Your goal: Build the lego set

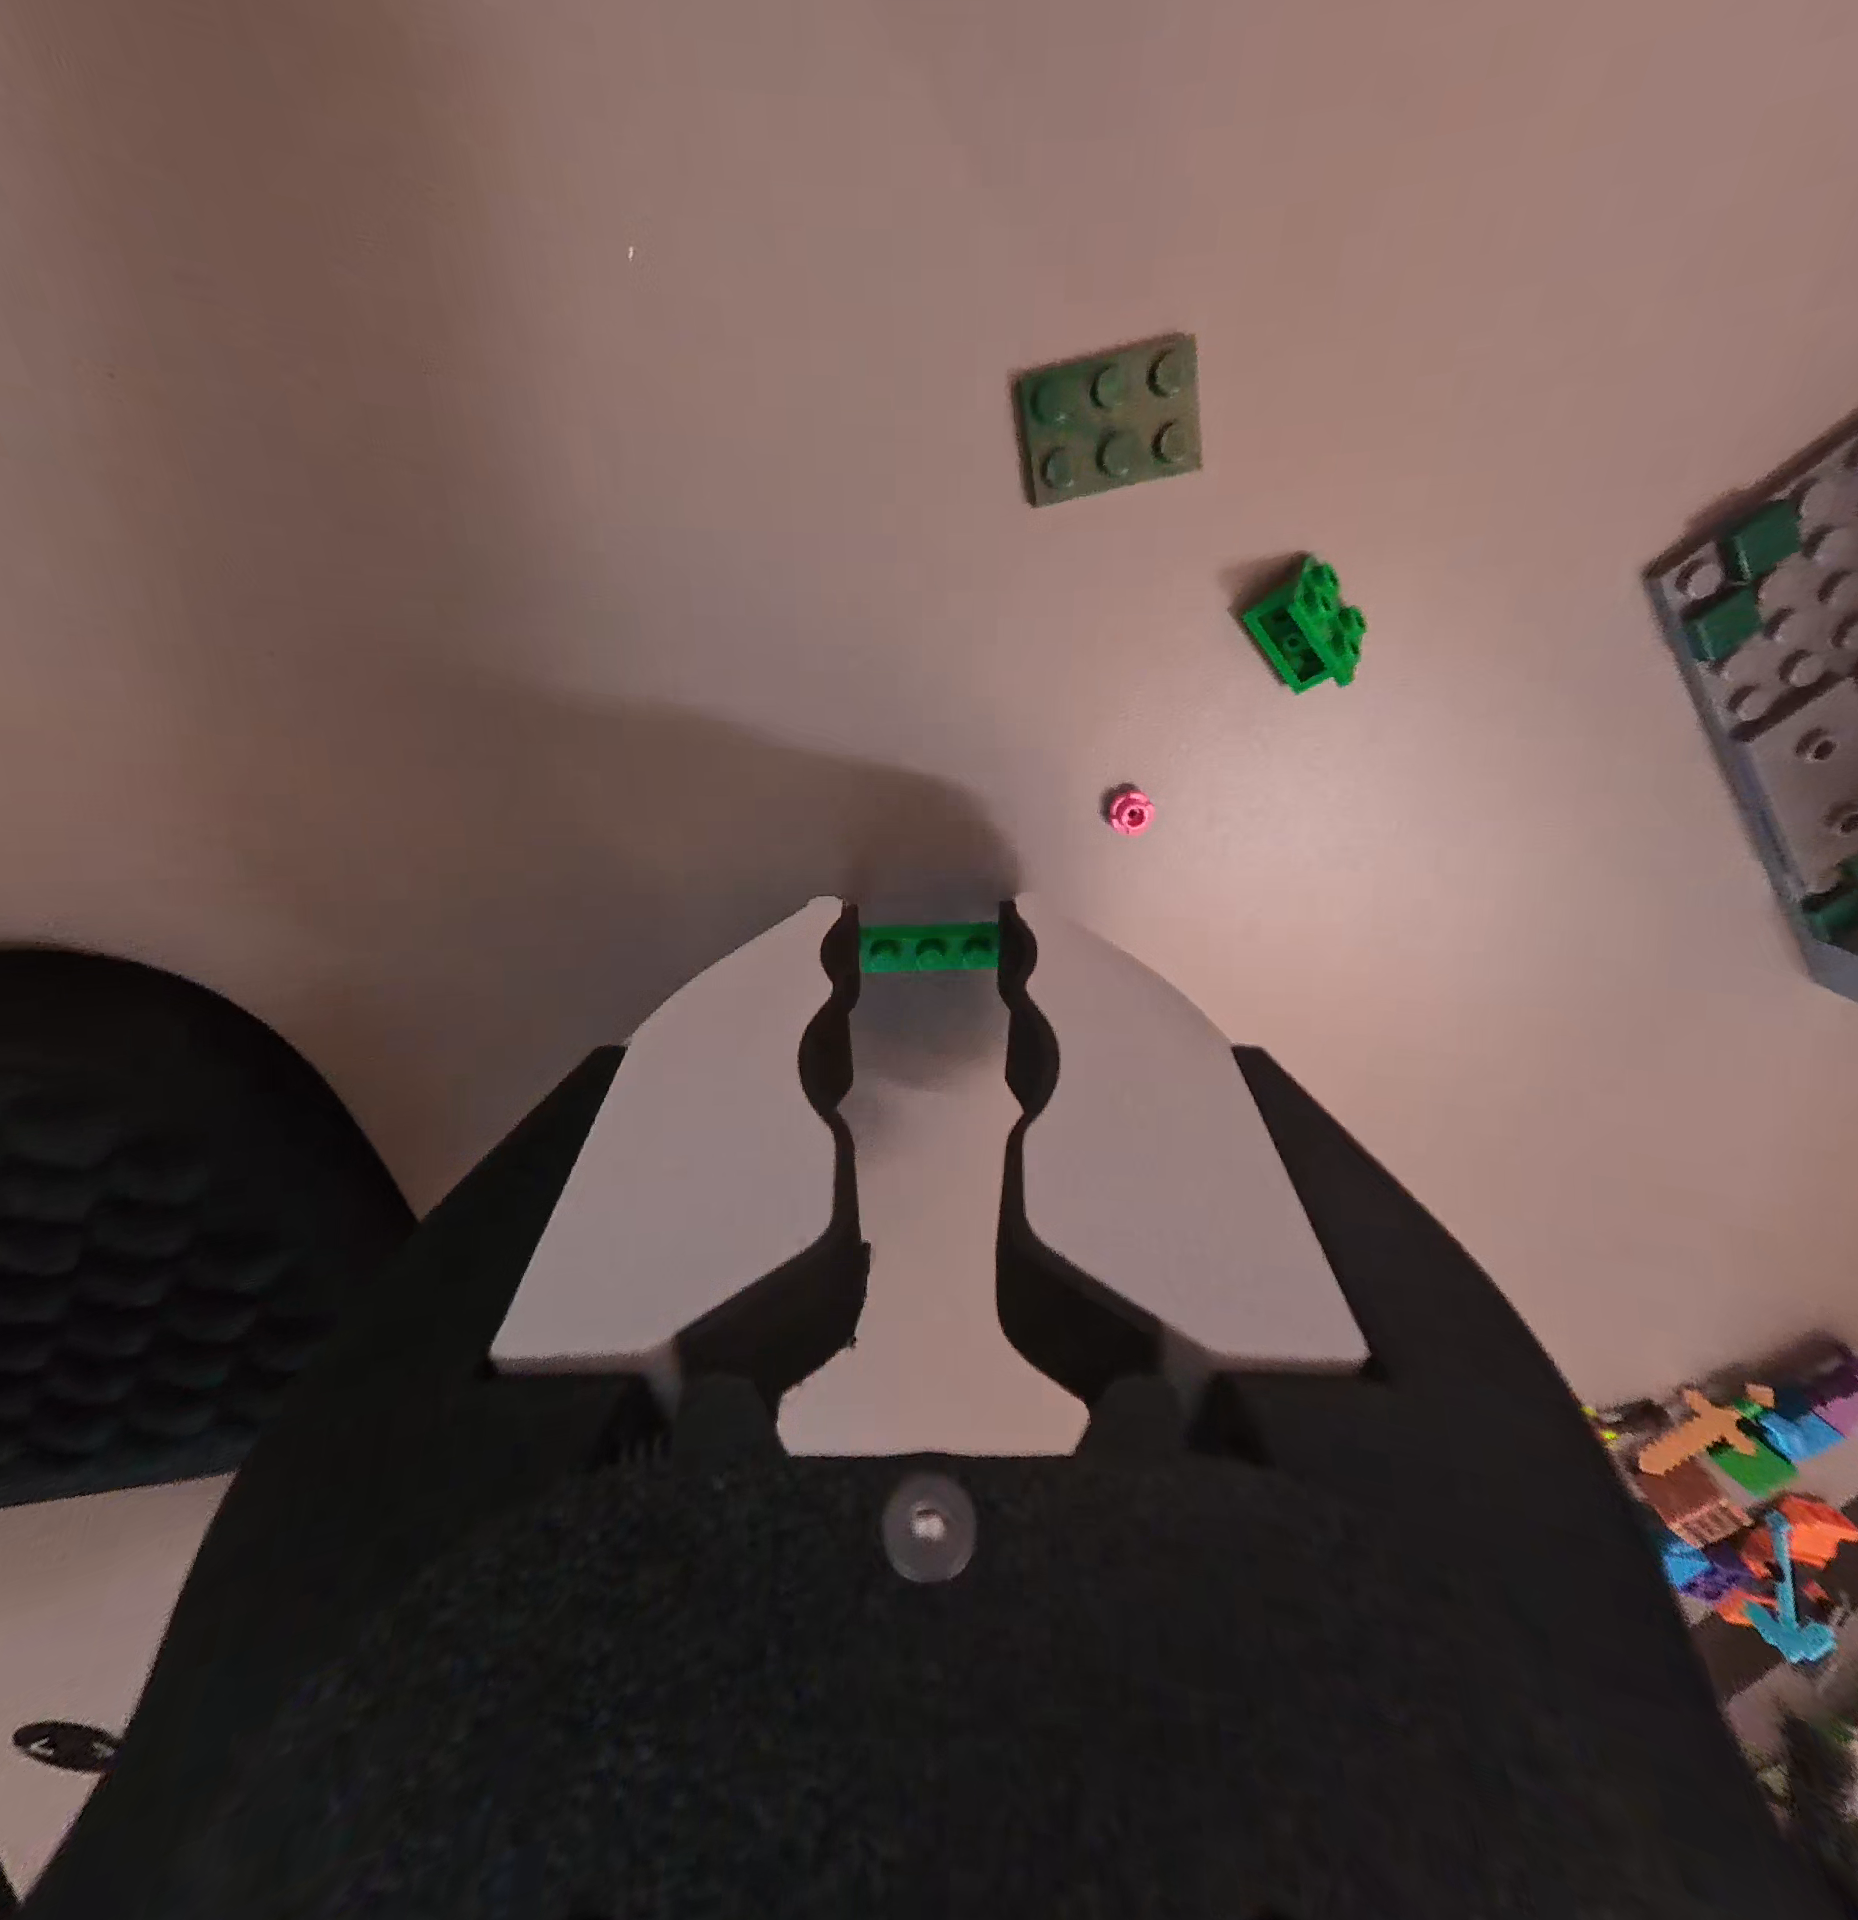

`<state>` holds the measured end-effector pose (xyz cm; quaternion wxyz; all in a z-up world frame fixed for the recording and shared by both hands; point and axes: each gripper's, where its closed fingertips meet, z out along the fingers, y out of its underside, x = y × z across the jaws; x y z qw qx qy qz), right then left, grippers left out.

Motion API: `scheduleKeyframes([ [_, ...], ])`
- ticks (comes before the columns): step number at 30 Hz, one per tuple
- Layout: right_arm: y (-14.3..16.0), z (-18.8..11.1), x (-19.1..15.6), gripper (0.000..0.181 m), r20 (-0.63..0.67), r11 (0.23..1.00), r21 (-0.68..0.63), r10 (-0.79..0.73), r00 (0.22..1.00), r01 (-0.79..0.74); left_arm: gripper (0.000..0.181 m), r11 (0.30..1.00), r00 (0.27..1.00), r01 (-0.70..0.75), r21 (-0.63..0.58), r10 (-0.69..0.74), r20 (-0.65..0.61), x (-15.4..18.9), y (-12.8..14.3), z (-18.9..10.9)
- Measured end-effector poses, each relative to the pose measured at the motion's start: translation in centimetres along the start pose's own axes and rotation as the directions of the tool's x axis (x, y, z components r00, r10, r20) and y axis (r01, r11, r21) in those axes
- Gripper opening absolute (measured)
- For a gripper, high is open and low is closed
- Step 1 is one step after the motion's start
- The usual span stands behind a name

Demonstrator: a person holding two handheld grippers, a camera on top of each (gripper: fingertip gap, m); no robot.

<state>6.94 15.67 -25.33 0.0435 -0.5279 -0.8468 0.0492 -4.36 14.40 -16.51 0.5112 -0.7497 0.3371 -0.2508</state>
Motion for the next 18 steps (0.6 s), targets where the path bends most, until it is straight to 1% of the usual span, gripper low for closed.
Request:
scheduleKeyframes([
  [6,-0.3,0.1,-0.4,0.031,0.02,0.998,0.063,0.023,1.0,-0.024,0.011,1.0,1.0,0.004,-0.002,-0.004,-0.009,0.1,0.1,0.1],
  [10,-0.7,-0.6,-0.6,0.031,0.011,0.99,0.133,0.052,0.999,-0.053,0.011,1.0,1.0,0.001,-0.008,-0.001,-0.005,0.1,0.3,0.3],
  [12,-1.2,-1.5,-0.4,0.031,-0.016,0.975,0.206,0.084,0.996,-0.079,0.01,1.0,1.0,-0.002,-0.011,0.002,0.0,0.1,0.3,0.3],
  [14,-1.8,-2.6,-0.1,0.03,-0.038,0.944,0.308,0.14,0.989,-0.122,0.006,1.0,1.0,-0.013,-0.012,0.013,0.01,0.1,0.3,0.3],
  [18,-3.0,-5.2,0.6,0.03,-0.107,0.823,0.535,0.29,0.951,-0.191,0.001,0.999,0.997,-0.047,-0.001,0.047,0.056,-0.2,-0.1,0.0],
])
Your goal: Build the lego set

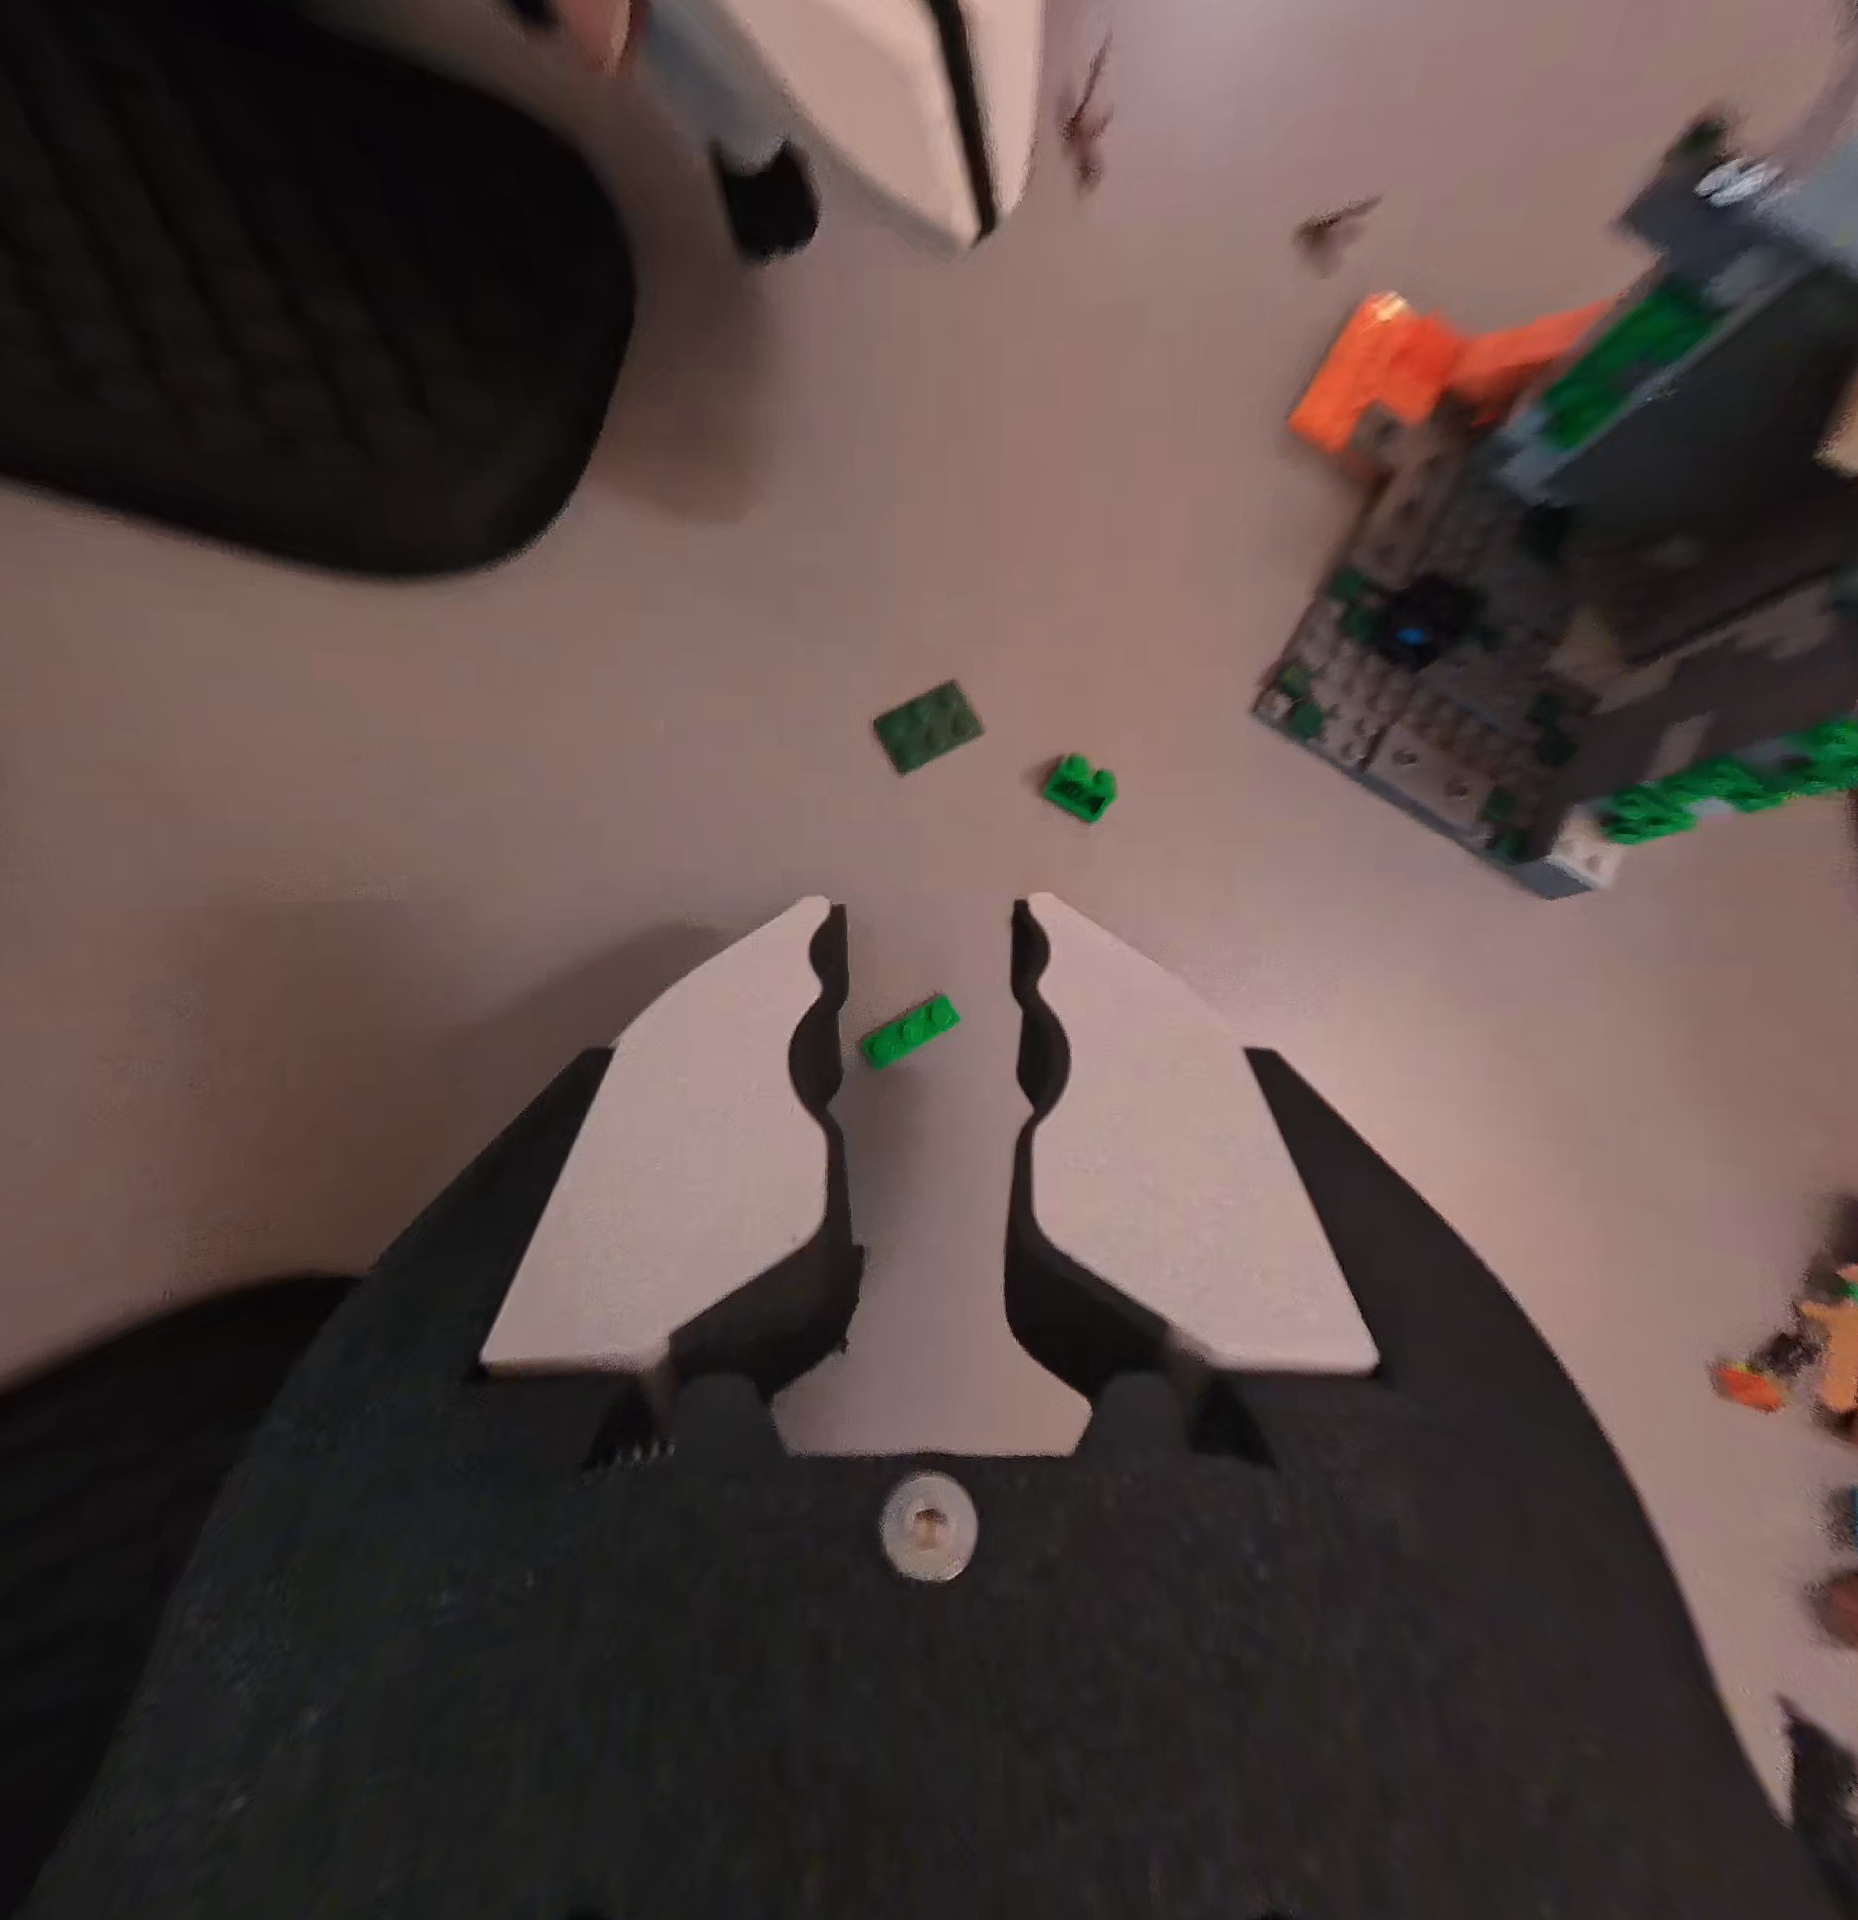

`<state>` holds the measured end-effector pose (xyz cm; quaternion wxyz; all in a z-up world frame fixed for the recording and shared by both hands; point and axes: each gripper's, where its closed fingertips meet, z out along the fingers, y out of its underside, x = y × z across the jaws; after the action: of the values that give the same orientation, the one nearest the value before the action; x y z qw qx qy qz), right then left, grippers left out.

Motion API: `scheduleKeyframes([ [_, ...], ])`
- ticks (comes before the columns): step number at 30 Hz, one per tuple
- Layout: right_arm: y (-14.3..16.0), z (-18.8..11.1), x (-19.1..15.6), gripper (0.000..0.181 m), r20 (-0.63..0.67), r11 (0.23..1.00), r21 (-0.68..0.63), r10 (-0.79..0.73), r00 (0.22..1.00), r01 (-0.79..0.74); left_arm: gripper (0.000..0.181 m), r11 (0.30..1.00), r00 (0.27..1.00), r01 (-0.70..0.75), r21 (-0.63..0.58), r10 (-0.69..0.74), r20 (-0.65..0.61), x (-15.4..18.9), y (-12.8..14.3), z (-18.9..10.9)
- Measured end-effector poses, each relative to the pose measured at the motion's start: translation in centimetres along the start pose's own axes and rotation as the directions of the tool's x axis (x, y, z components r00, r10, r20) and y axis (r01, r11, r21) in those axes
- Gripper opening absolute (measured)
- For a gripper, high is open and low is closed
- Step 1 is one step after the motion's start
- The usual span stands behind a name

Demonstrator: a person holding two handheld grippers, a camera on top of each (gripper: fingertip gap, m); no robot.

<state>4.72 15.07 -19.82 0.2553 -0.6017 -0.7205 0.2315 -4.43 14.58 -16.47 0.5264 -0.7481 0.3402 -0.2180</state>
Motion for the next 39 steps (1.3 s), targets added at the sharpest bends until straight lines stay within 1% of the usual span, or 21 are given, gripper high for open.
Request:
scheduleKeyframes([
  [3,-1.1,-1.3,0.5,0.026,-0.115,0.983,0.17,0.089,0.989,-0.069,0.0,1.0,0.999,-0.021,0.013,0.021,0.039,-0.2,-0.5,-0.4],
  [7,-1.6,-3.0,1.1,0.013,-0.218,0.926,0.353,0.221,0.951,-0.134,0.0,0.997,0.989,-0.075,0.031,0.07,0.127,-0.6,-2.0,-2.0],
  [11,-1.3,-3.9,1.5,0.003,-0.243,0.856,0.478,0.344,0.907,-0.196,0.0,0.994,0.975,-0.092,0.054,0.079,0.209,-0.5,-3.7,-4.8],
  [12,-1.2,-4.0,1.6,0.0,-0.253,0.843,0.5,0.361,0.898,-0.198,0.0,0.994,0.97,-0.091,0.06,0.075,0.231,-0.6,-4.2,-5.7],
  [14,-0.9,-4.1,1.9,0.0,-0.26,0.82,0.532,0.393,0.882,-0.209,0.0,0.994,0.96,-0.077,0.073,0.054,0.275,-1.1,-5.0,-8.0],
  [17,-0.5,-4.0,2.1,0.0,-0.253,0.799,0.557,0.423,0.87,-0.226,0.0,0.995,0.938,-0.034,0.095,0.0,0.345,-2.5,-5.9,-12.3],
  [19,-0.3,-4.0,2.1,0.0,-0.243,0.792,0.564,0.429,0.87,-0.233,0.0,0.997,0.906,-0.017,0.081,-0.019,0.424,-4.2,-6.0,-15.6],
  [21,-0.1,-4.2,2.1,0.0,-0.24,0.787,0.57,0.434,0.868,-0.236,0.0,0.999,0.861,0.016,0.043,-0.036,0.507,-6.3,-5.5,-19.2],
  [23,-0.1,-4.3,2.1,0.0,-0.23,0.78,0.577,0.439,0.868,-0.242,0.0,0.999,0.812,0.054,-0.002,-0.043,0.582,-8.3,-4.7,-22.7],
  [26,0.1,-4.4,2.0,0.0,-0.216,0.769,0.588,0.448,0.868,-0.25,0.0,0.987,0.72,0.11,-0.117,0.002,0.694,-11.5,-2.9,-27.7],
  [29,0.2,-4.5,2.0,0.0,-0.21,0.762,0.595,0.454,0.866,-0.255,0.0,0.957,0.67,0.176,-0.231,0.055,0.74,-13.8,-0.9,-31.2],
  [31,0.1,-4.6,2.0,0.0,-0.204,0.757,0.6,0.458,0.865,-0.259,0.007,0.922,0.663,0.244,-0.3,0.067,0.745,-15.2,0.7,-32.8],
  [32,0.1,-4.6,2.0,0.0,-0.201,0.756,0.601,0.458,0.866,-0.26,0.011,0.897,0.664,0.278,-0.343,0.079,0.744,-15.9,1.7,-33.5],
  [34,0.1,-4.5,2.0,0.0,-0.2,0.755,0.602,0.457,0.867,-0.26,0.013,0.839,0.676,0.328,-0.434,0.113,0.728,-17.3,3.8,-34.4],
  [35,0.2,-4.5,2.0,0.0,-0.199,0.756,0.601,0.456,0.867,-0.26,0.013,0.8,0.708,0.357,-0.483,0.106,0.699,-17.6,5.2,-34.5],
  [37,0.2,-4.4,1.9,0.0,-0.193,0.755,0.601,0.457,0.868,-0.264,0.017,0.697,0.752,0.408,-0.59,0.11,0.65,-18.3,8.1,-34.7],
  [39,0.2,-4.3,1.8,0.0,-0.186,0.754,0.601,0.456,0.871,-0.266,0.02,0.568,0.804,0.454,-0.687,0.073,0.591,-18.4,11.4,-34.9],
])
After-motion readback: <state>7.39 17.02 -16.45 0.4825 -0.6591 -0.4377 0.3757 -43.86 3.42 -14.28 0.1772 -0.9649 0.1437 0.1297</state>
